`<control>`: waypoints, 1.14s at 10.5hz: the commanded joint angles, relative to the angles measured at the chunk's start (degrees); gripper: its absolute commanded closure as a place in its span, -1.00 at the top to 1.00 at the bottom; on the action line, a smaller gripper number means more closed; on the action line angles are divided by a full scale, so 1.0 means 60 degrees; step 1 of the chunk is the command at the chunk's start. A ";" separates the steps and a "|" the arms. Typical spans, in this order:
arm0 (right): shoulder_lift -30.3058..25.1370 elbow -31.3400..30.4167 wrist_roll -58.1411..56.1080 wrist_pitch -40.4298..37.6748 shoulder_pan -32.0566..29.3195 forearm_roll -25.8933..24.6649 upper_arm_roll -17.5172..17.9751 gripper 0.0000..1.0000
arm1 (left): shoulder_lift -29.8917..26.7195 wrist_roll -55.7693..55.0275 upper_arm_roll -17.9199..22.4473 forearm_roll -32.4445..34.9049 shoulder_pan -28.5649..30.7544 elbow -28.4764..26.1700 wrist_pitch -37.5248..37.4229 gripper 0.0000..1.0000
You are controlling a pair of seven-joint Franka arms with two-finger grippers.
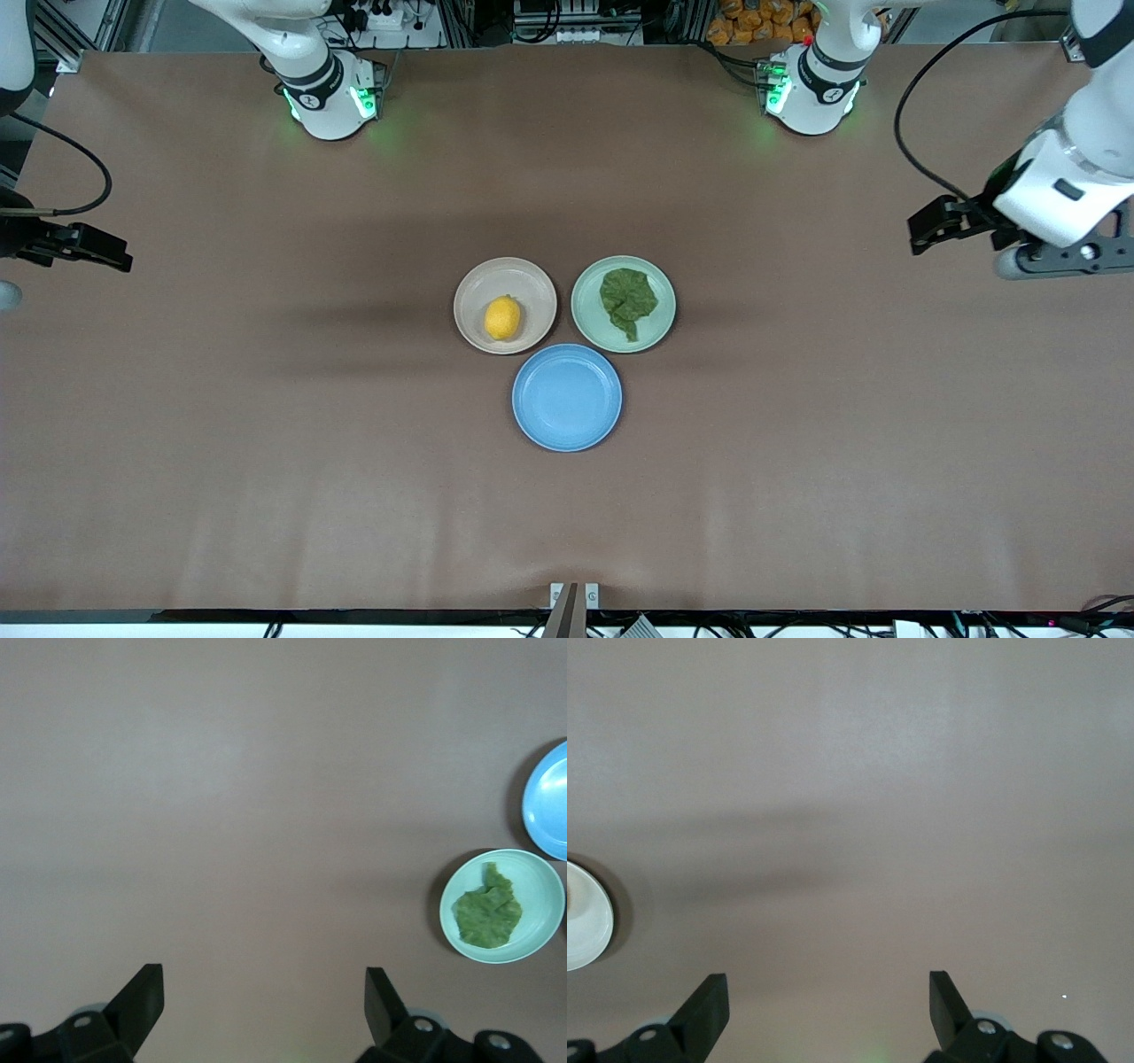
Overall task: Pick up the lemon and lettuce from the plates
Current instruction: 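Move the left gripper toward the green plate while the right gripper starts reaching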
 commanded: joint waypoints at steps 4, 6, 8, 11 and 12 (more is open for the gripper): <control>-0.0257 -0.0328 0.0268 0.0100 -0.0159 0.0820 0.0099 1.00 | 0.1314 -0.0062 -0.1413 -0.0076 -0.0273 -0.0070 0.1002 1.00; -0.0242 -0.0371 0.0895 0.0012 0.0030 0.0835 0.0171 1.00 | 0.1550 -0.0253 -0.1414 -0.0090 -0.0597 -0.0069 0.1164 1.00; -0.0169 -0.0430 0.1920 0.0070 0.0615 0.0821 0.0157 1.00 | 0.2119 -0.0253 -0.1414 0.0071 -0.0847 -0.0084 0.1674 1.00; 0.0006 -0.0445 0.2933 0.0114 0.1246 0.0821 0.0157 1.00 | 0.3172 -0.0253 -0.1414 0.0071 -0.1198 -0.0055 0.2495 1.00; 0.0079 -0.0445 0.3080 0.0085 0.1378 0.0835 0.0172 1.00 | 0.3554 -0.0268 -0.1414 0.0071 -0.1416 -0.0069 0.2845 1.00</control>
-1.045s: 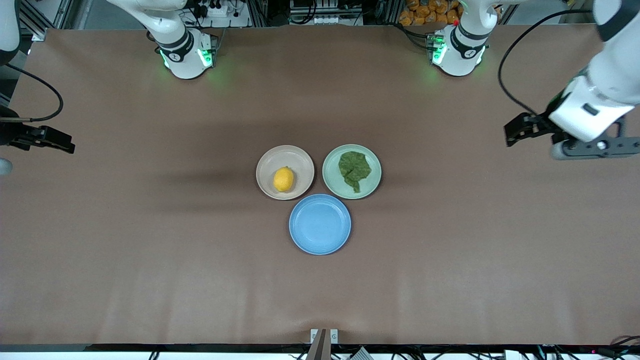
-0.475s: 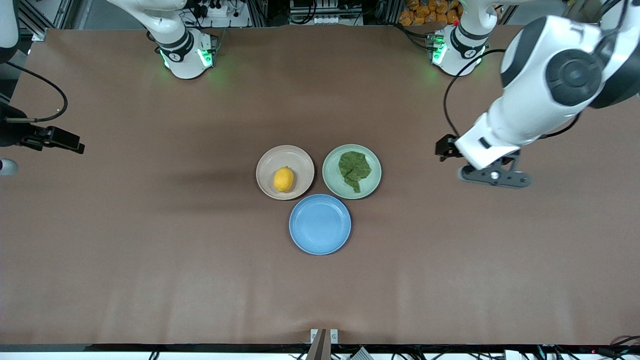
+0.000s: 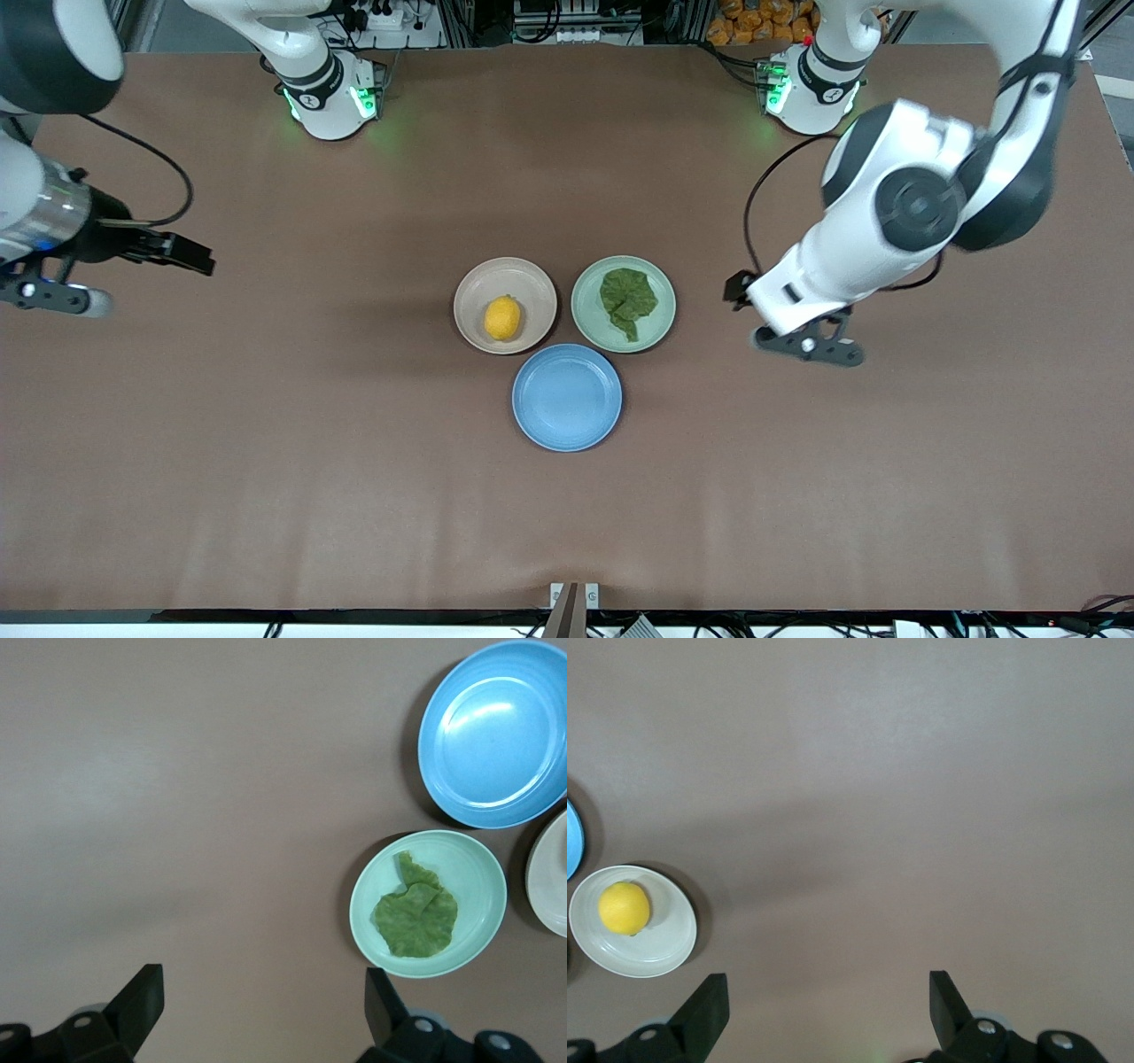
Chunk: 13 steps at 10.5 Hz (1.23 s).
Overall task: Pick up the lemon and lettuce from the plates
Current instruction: 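Lower the left gripper onto the lettuce while the right gripper approaches the lemon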
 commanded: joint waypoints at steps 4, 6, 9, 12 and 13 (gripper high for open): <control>0.0108 -0.0651 0.1746 0.0762 0.0930 0.0126 0.0004 1.00 | 0.2282 -0.2209 0.0114 0.0598 -0.1686 0.0156 0.1943 1.00; 0.0122 -0.1046 0.2229 0.1348 0.1268 0.0155 0.0004 1.00 | 0.3116 -0.3427 0.0115 0.1435 -0.2157 0.0272 0.2280 1.00; 0.0224 -0.1283 0.2393 0.1819 0.1386 0.0668 0.0004 1.00 | 0.3472 -0.3825 0.0115 0.1467 -0.2597 0.0258 0.3044 1.00; 0.0546 -0.1297 0.3032 0.2432 0.1824 0.0814 0.0004 1.00 | 0.3633 -0.4046 0.0129 0.1496 -0.2935 0.0244 0.3059 1.00; 0.0735 -0.1297 0.3371 0.2667 0.2058 0.0800 0.0004 1.00 | 0.3677 -0.4075 0.0115 0.1511 -0.2950 0.0200 0.3059 1.00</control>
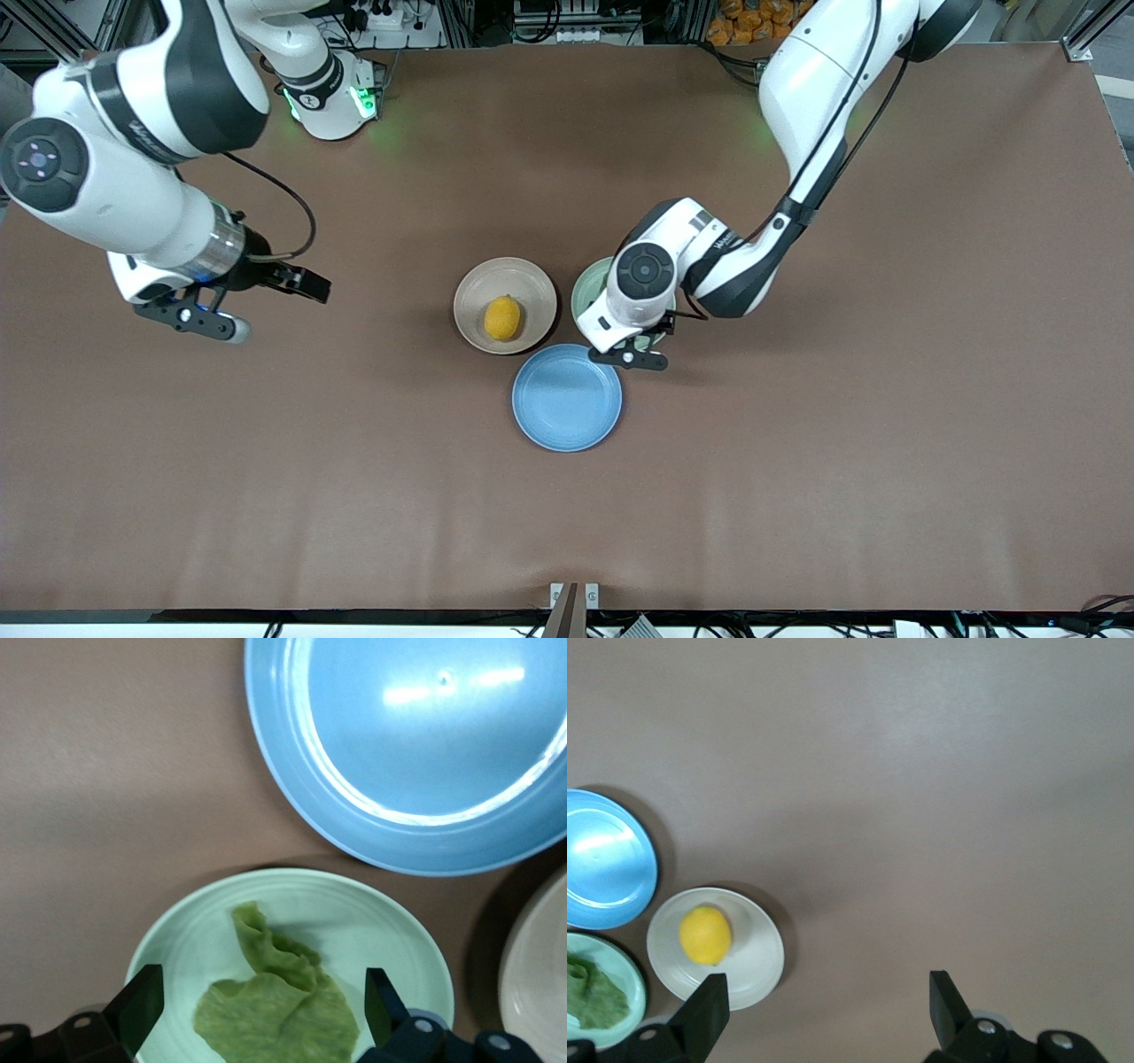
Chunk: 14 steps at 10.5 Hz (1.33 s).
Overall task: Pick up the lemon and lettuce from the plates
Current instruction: 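Lower the left gripper onto the lettuce while the right gripper approaches the lemon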
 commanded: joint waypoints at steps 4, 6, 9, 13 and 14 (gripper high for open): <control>0.0812 -0.0079 0.1459 0.1116 0.0928 0.0200 -0.0018 1.00 | 0.0419 -0.1588 0.0091 0.0309 -0.0328 -0.0164 -0.0016 1.00; 0.0973 -0.0093 0.1809 0.1335 0.1104 0.0317 -0.0018 1.00 | 0.0405 -0.2128 0.0106 0.0309 -0.0503 -0.0326 -0.0031 1.00; 0.1484 -0.0122 0.2482 0.2022 0.1528 0.0317 -0.0018 1.00 | 0.0420 -0.2410 0.0121 0.0309 -0.0592 -0.0531 -0.0031 0.79; 0.2174 -0.0137 0.2968 0.2743 0.1939 0.0332 -0.0018 1.00 | 0.0420 -0.2410 0.0150 0.0323 -0.0549 -0.0678 -0.0045 0.40; 0.2277 -0.0123 0.3041 0.2801 0.1998 0.0332 -0.0018 1.00 | 0.0434 -0.2410 0.0150 0.0323 -0.0548 -0.0678 -0.0045 0.12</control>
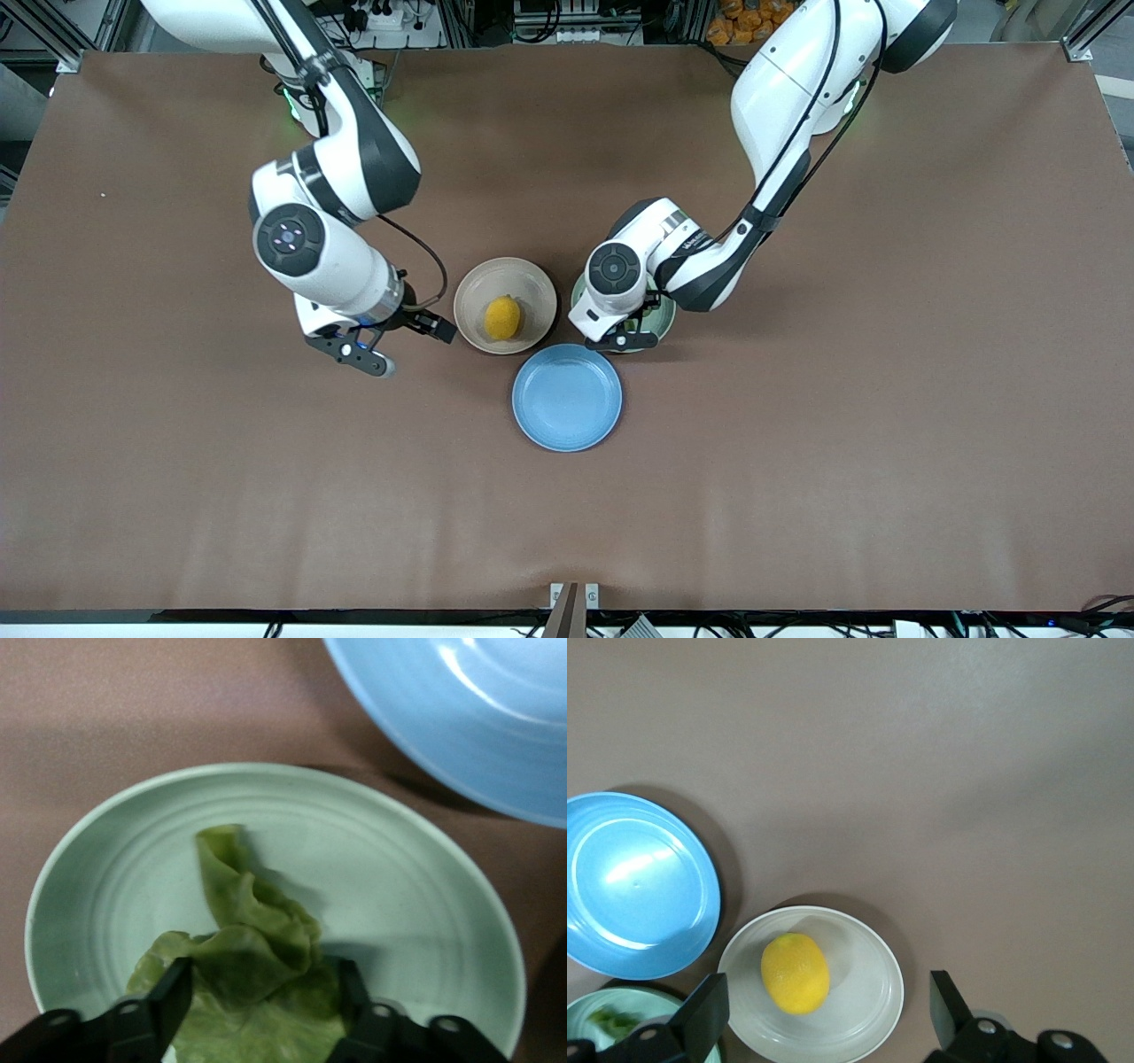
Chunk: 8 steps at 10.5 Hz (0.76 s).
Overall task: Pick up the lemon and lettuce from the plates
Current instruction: 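Close the left gripper on the lettuce while the right gripper lowers to the lemon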
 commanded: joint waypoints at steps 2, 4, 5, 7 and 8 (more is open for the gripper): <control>0.0445 -0.0224 0.0800 0.0983 0.0423 0.0120 -0.0025 1.00 | -0.0089 -0.0279 0.0127 0.0288 -0.0041 -0.0179 -0.0026 -0.43; 0.0547 -0.0998 0.1298 0.2140 0.0789 0.0105 -0.0040 1.00 | -0.0089 -0.0279 0.0127 0.0273 -0.0026 -0.0179 -0.0026 -0.96; 0.0563 -0.1394 0.1445 0.2624 0.0907 0.0105 -0.0040 1.00 | -0.0104 -0.0293 0.0127 0.0273 -0.0026 -0.0165 -0.0040 -1.00; 0.0621 -0.1763 0.1564 0.3081 0.1127 0.0105 -0.0040 1.00 | -0.0148 -0.0409 0.0127 0.0259 -0.0041 -0.0077 -0.0070 -1.00; 0.0694 -0.1866 0.1767 0.3373 0.1186 0.0105 -0.0040 1.00 | -0.0133 -0.0643 0.0127 0.0259 -0.0070 -0.0048 -0.0070 -1.00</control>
